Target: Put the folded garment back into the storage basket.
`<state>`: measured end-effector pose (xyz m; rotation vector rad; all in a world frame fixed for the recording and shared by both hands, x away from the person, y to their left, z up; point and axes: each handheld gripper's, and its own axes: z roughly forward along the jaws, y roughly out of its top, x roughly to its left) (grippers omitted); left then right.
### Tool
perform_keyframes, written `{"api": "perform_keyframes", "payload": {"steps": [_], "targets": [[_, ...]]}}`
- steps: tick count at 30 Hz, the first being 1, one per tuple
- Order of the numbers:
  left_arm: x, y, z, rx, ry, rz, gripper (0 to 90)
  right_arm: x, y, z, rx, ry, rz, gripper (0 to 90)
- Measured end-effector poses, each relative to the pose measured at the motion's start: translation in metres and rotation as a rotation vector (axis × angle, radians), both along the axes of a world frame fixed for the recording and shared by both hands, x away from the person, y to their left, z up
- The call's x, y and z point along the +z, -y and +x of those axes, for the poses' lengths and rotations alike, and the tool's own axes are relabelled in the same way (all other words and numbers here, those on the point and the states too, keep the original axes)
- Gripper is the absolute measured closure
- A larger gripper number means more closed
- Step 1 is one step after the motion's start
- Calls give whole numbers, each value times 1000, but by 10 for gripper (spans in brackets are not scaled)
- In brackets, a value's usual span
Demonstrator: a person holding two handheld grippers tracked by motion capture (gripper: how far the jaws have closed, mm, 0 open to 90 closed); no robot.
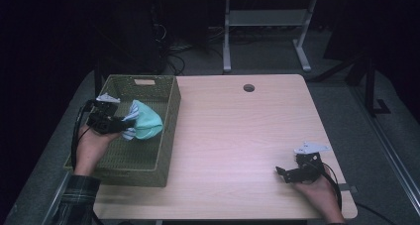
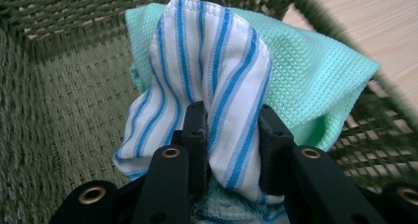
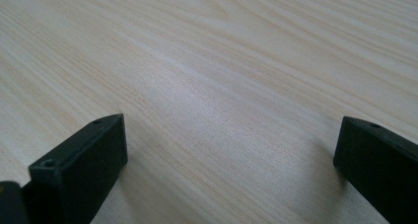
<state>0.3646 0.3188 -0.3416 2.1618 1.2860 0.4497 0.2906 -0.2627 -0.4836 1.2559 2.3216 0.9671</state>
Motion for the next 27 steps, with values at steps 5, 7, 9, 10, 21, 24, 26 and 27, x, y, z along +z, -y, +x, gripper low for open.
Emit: {"api": "perform_keyframes", "payload": {"steps": [5, 7, 9, 10, 21, 24, 26, 27], "targets": [[-17, -5, 4, 18, -11, -21, 701, 0, 0, 0, 1, 0, 0, 0], [-22, -7, 5, 18, -10, -27, 701, 0, 0, 0, 1, 0, 0, 0], [-26, -8, 6, 21, -13, -29, 700, 0, 0, 0, 1, 1, 0, 0], [-26, -8, 6, 21, -13, -29, 700, 0, 0, 0, 1, 1, 0, 0], [-46, -8, 8, 23, -31, -10, 698, 0, 0, 0, 2, 1, 1, 0], [-51, -7, 8, 24, -45, 4, 698, 0, 0, 0, 2, 2, 1, 0], [-51, -7, 8, 19, -48, 7, 698, 0, 0, 0, 2, 2, 0, 0], [-53, -6, 8, 21, -56, 7, 698, 0, 0, 0, 3, 2, 0, 0]]}}
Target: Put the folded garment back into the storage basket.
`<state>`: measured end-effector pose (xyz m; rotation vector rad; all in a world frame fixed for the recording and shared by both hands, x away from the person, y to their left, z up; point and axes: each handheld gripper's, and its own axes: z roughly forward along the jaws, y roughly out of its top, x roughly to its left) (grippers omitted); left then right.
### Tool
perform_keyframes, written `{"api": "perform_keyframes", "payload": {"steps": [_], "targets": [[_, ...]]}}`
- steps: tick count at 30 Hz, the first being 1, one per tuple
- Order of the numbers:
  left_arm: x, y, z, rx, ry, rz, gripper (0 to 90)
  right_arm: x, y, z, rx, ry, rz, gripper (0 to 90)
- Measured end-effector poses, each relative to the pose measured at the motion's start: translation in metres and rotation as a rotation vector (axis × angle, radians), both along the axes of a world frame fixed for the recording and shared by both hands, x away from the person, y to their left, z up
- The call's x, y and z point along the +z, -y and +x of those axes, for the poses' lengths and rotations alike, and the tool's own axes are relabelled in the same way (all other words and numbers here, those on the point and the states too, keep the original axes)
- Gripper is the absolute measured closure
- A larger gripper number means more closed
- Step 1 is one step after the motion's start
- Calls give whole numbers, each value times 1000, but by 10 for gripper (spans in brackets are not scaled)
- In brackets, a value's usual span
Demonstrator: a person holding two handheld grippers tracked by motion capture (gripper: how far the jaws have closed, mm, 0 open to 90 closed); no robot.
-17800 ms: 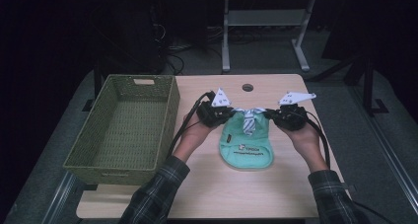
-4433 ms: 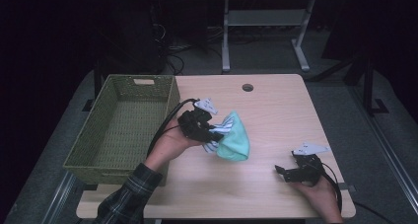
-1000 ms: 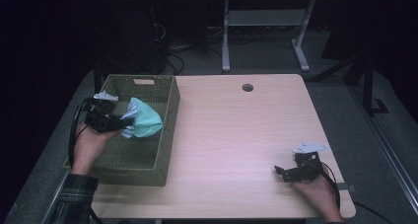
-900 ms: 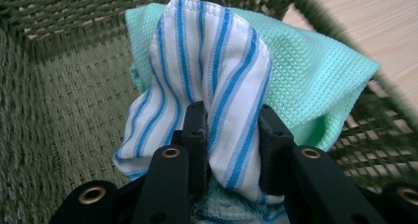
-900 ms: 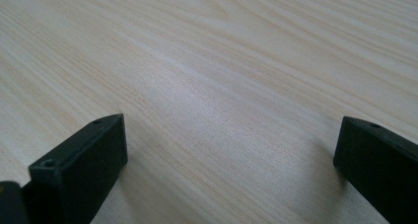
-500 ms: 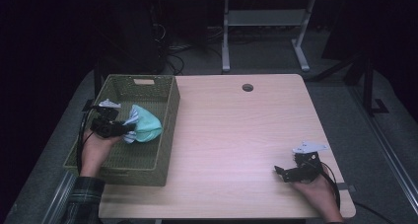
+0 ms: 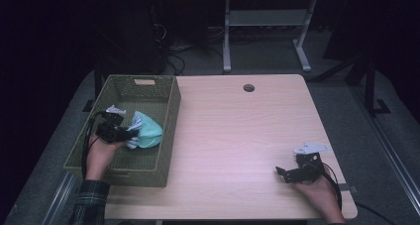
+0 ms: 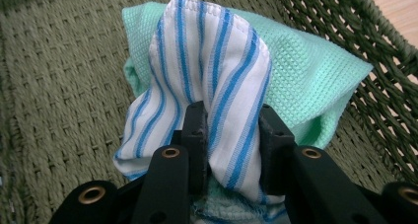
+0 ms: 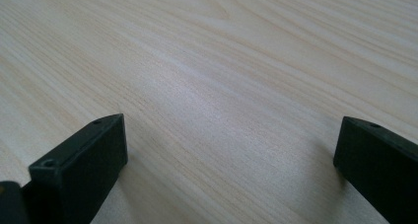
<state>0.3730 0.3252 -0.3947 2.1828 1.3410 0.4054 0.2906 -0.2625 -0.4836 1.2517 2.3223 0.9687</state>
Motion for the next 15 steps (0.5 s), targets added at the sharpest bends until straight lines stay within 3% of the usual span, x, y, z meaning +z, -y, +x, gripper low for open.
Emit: {"api": "perform_keyframes", "payload": {"steps": [8, 15], "targets": [[-7, 3, 2, -8, -42, 36, 690, 0, 0, 0, 8, 2, 0, 0], [-10, 3, 3, -11, -74, 40, 666, 0, 0, 0, 8, 1, 2, 0]]}}
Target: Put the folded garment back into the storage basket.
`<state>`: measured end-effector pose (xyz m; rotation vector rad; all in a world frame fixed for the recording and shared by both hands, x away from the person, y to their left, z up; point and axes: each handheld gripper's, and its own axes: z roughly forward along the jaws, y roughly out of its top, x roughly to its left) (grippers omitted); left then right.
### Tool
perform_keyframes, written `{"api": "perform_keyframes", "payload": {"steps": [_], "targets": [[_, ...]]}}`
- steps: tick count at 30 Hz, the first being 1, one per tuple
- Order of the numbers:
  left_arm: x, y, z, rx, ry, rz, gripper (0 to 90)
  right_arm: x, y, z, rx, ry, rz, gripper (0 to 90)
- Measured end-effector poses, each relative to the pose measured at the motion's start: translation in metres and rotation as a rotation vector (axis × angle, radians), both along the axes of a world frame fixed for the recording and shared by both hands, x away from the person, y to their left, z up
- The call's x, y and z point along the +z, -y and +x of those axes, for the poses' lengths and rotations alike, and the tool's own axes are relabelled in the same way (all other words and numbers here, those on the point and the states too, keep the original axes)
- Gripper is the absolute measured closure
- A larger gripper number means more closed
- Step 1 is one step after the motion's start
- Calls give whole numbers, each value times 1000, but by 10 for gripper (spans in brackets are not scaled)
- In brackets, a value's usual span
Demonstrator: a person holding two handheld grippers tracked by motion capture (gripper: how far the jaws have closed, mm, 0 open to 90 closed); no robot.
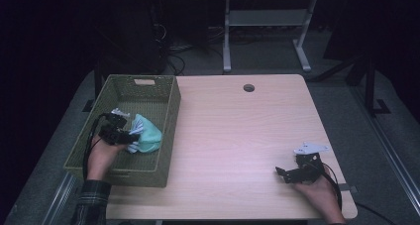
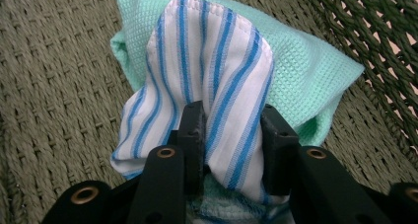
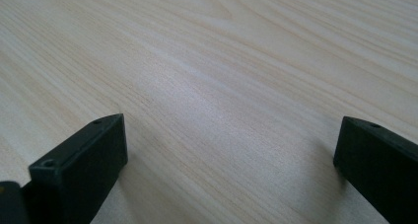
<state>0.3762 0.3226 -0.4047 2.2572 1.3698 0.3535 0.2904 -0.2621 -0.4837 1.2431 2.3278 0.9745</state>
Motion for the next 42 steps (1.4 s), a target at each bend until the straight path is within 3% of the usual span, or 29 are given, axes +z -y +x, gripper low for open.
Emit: {"api": "perform_keyframes", "payload": {"steps": [5, 11, 13, 18, 28, 33, 42], "targets": [[-2, 0, 1, -6, -26, 6, 640, 0, 0, 0, 1, -1, 0, 0], [-5, 0, 3, 15, -48, 1, 510, 0, 0, 0, 3, -1, 0, 0], [-6, 0, 4, 13, -54, 5, 413, 0, 0, 0, 3, -1, 0, 0], [-6, 1, 5, 10, -34, 14, 298, 0, 0, 0, 3, -1, 0, 0], [-2, -1, 6, 22, 17, -26, 150, 0, 0, 0, 3, -1, 0, 0], [4, -2, 4, 15, 63, -70, 133, 0, 0, 0, 3, -1, 0, 0], [14, 1, 0, -6, 89, -107, 133, 0, 0, 0, 2, -1, 1, 0]]}}
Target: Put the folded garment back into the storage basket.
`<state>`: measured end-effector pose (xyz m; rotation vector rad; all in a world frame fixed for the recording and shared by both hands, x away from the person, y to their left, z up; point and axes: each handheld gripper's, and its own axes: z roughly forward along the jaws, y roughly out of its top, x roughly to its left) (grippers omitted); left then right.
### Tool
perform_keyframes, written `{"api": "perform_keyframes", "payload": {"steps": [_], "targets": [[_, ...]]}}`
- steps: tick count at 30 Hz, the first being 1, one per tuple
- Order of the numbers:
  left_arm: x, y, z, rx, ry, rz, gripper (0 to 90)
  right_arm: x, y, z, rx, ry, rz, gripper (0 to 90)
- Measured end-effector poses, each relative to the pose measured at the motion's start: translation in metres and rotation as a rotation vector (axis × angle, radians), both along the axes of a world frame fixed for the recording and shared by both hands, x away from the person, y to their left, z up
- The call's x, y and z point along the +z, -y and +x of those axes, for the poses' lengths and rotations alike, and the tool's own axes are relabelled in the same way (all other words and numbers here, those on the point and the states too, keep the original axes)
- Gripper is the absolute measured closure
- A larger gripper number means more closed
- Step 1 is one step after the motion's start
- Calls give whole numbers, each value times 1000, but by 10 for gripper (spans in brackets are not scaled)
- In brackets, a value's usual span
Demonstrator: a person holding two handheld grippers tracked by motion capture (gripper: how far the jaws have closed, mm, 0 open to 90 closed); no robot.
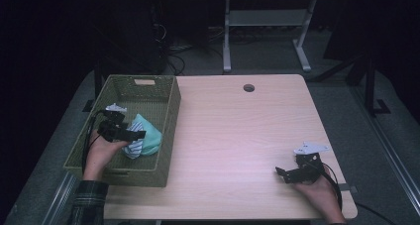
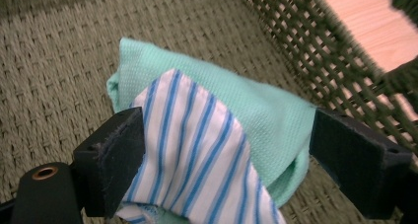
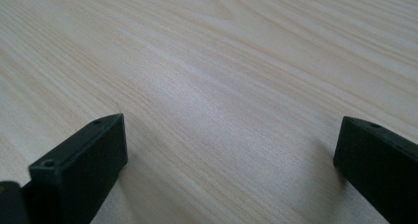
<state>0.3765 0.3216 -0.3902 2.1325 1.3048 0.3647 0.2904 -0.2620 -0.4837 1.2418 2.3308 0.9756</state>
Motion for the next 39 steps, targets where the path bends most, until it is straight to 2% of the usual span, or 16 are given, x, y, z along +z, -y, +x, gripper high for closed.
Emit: {"api": "perform_keyframes", "payload": {"steps": [2, 3, 7, 11, 19, 25, 32, 39], "targets": [[4, 2, -1, -4, 6, -6, 134, 0, 0, 0, 0, 0, 0, 0], [9, 5, -3, -9, 17, -26, 134, 0, 0, 0, 0, 0, 0, 0], [16, 9, -5, -26, 30, -32, 134, 0, 0, 0, 0, 0, 0, 0], [30, 19, -10, -54, 56, -65, 136, 0, 0, 0, 0, 0, 0, 0], [46, 36, -15, -92, 87, -84, 137, 0, 0, 0, -1, 0, 1, 0], [53, 49, -16, -112, 102, -104, 138, 0, 0, -1, -4, 0, -1, 0], [55, 61, -16, -139, 100, -110, 138, 0, 0, -1, -6, -3, 0, 0], [57, 81, -15, -172, 98, -126, 139, 0, 0, -2, -7, -2, -2, 0]]}}
